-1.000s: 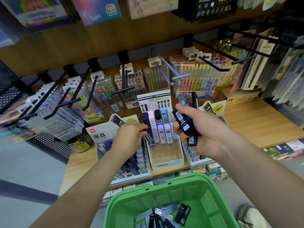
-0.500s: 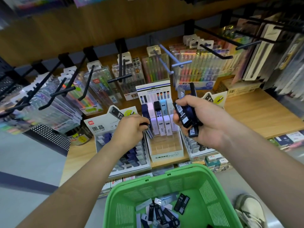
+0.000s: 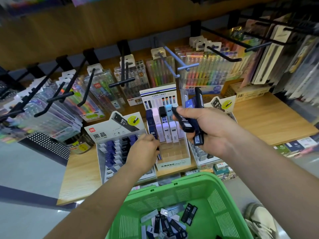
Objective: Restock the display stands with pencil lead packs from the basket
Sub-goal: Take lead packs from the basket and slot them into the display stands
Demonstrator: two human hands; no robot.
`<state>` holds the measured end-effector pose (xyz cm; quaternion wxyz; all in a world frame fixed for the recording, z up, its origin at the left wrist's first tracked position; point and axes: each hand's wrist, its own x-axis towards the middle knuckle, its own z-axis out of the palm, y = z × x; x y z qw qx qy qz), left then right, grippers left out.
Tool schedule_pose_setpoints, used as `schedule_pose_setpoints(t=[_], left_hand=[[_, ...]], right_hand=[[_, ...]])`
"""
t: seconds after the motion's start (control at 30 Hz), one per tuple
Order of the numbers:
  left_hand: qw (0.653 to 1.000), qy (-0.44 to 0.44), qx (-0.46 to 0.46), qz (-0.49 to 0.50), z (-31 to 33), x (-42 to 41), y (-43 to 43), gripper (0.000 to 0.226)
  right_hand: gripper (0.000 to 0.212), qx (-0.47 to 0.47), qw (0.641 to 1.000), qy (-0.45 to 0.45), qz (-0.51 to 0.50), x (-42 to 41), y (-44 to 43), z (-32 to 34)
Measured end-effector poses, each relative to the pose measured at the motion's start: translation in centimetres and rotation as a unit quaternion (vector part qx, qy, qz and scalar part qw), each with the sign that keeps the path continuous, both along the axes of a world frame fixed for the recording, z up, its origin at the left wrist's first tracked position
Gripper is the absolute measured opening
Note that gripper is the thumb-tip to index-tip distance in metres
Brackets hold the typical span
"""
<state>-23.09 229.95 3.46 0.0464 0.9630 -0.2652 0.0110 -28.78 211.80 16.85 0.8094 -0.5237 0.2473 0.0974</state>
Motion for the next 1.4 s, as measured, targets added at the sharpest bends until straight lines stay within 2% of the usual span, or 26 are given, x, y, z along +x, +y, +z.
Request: schedule_pose_setpoints(t=[0.13, 0.2, 0.27, 0.33, 0.37, 0.4, 0.47, 0.5, 0.53, 0.6, 0.67, 0.7, 0.77, 0.8, 0.83, 0.9, 0.97, 1.03, 1.1, 1.13, 1.23, 1.4], left_hand=[[0.999, -0.034, 0.037, 0.017, -0.8, 0.0, -0.5, 0.015], [0.999, -0.030, 0.023, 0.029, -0.2, 0.0, -0.6, 0.018], [0.998, -0.013, -0.026, 0.055, 1.1, 0.1, -0.7, 0.016], [0.988, 0.038, -0.112, 0.101, 3.4, 0.4, -0.9, 0.004], [0.969, 0.107, -0.183, 0.130, 4.8, 0.7, -1.1, 0.008], [0.925, 0.205, -0.281, 0.153, 6.2, 0.7, -1.4, 0.013], [0.778, 0.392, -0.464, 0.162, 8.9, 0.1, -2.0, 0.019], [0.716, 0.437, -0.521, 0.156, 9.9, -0.1, -2.1, 0.024], [0.682, 0.456, -0.551, 0.151, 10.7, -0.5, -2.1, 0.028], [0.660, 0.460, -0.578, 0.137, 11.9, -1.0, -1.9, 0.027], [0.670, 0.449, -0.582, 0.106, 12.5, -1.2, -1.6, 0.019], [0.699, 0.429, -0.566, 0.081, 12.7, -1.4, -1.5, 0.019], [0.793, 0.342, -0.503, 0.039, 12.8, -1.7, -1.5, 0.031], [0.821, 0.300, -0.485, 0.026, 12.9, -1.8, -1.7, 0.030], [0.829, 0.277, -0.485, 0.019, 13.0, -1.9, -1.8, 0.024], [0.817, 0.261, -0.514, 0.027, 13.2, -1.7, -1.7, 0.012], [0.826, 0.229, -0.512, 0.059, 13.2, -0.9, -1.1, 0.014], [0.886, 0.188, -0.415, 0.085, 12.7, 0.0, -0.1, 0.015], [0.952, 0.169, -0.244, 0.067, 11.5, 0.4, 0.6, 0.014], [0.969, 0.171, -0.173, 0.051, 10.7, 0.5, 0.8, 0.014], [0.992, 0.127, -0.020, 0.010, 7.9, 0.7, 0.9, 0.017], [0.998, 0.055, 0.000, -0.019, 4.7, 0.8, 0.5, 0.022]], right_hand=[[0.031, -0.007, 1.000, 0.004, 0.005, 0.0, -0.1, -0.2], [0.031, -0.005, 1.000, 0.011, -0.002, 0.1, -0.3, -0.3], [0.023, 0.002, 1.000, 0.014, -0.021, 0.2, -0.6, -0.4], [0.018, 0.004, 0.999, 0.010, -0.036, 0.2, -0.9, -0.5], [0.019, 0.004, 0.999, 0.010, -0.041, 0.2, -1.1, -0.6], [0.019, 0.006, 0.999, 0.012, -0.045, 0.2, -1.2, -0.8], [0.015, 0.016, 0.999, 0.012, -0.050, 0.2, -1.2, -0.9], [0.012, 0.024, 0.998, 0.010, -0.052, 0.1, -1.1, -0.9], [0.011, 0.031, 0.998, 0.008, -0.055, 0.1, -1.1, -1.0], [0.009, 0.039, 0.998, 0.003, -0.050, 0.1, -1.0, -1.0], [0.010, 0.044, 0.998, 0.009, -0.039, 0.1, -0.7, -1.1], [0.011, 0.049, 0.998, 0.016, -0.037, 0.2, -0.6, -1.2], [0.005, 0.060, 0.997, 0.024, -0.041, 0.3, -0.5, -1.3], [0.001, 0.066, 0.996, 0.027, -0.045, 0.3, -0.5, -1.2], [0.002, 0.070, 0.996, 0.031, -0.050, 0.3, -0.5, -1.2], [0.006, 0.071, 0.995, 0.039, -0.052, 0.2, -0.5, -1.2], [0.007, 0.074, 0.995, 0.049, -0.048, 0.1, -0.5, -1.2], [0.005, 0.079, 0.995, 0.056, -0.039, 0.1, -0.6, -1.0], [0.002, 0.085, 0.994, 0.058, -0.028, 0.1, -0.8, -0.9], [0.003, 0.085, 0.994, 0.059, -0.023, 0.1, -0.9, -0.9], [0.007, 0.079, 0.995, 0.057, -0.013, 0.1, -0.9, -0.9], [0.008, 0.070, 0.996, 0.048, -0.014, 0.0, -0.7, -0.8]])
